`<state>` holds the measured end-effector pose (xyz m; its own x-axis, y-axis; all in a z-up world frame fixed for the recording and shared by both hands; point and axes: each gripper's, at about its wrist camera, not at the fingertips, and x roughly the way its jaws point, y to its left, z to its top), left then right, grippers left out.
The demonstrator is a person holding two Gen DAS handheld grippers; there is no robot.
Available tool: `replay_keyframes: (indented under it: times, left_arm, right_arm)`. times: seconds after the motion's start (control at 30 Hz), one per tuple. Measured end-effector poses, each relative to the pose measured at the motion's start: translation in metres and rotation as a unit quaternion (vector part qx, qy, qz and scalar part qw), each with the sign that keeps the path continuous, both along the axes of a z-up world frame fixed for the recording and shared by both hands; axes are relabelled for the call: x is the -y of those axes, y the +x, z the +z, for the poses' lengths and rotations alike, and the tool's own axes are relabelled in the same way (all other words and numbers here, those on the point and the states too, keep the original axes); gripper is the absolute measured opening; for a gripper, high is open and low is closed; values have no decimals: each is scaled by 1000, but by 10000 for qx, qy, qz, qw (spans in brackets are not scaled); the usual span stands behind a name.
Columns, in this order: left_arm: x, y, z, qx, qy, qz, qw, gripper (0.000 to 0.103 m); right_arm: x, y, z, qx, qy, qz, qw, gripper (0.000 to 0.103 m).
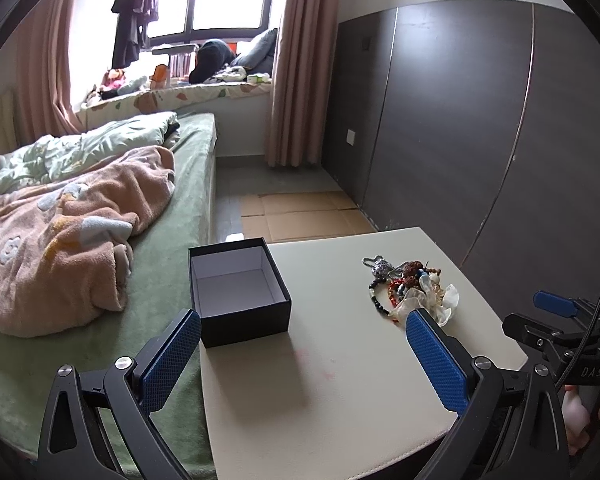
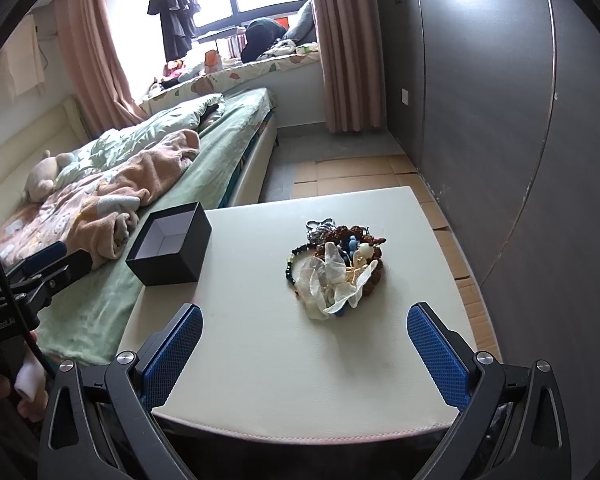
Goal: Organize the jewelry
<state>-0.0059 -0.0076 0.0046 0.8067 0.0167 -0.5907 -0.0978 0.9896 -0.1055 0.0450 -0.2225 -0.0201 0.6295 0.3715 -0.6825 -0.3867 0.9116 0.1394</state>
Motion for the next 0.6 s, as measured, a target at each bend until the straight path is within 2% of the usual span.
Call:
replay_keyframes:
  times: [0.6]
  left_arm:
    - [-1, 4, 4, 53, -135, 11, 9999, 102]
  right_arm:
    - [-3, 5, 1, 1, 124, -53, 9999, 103]
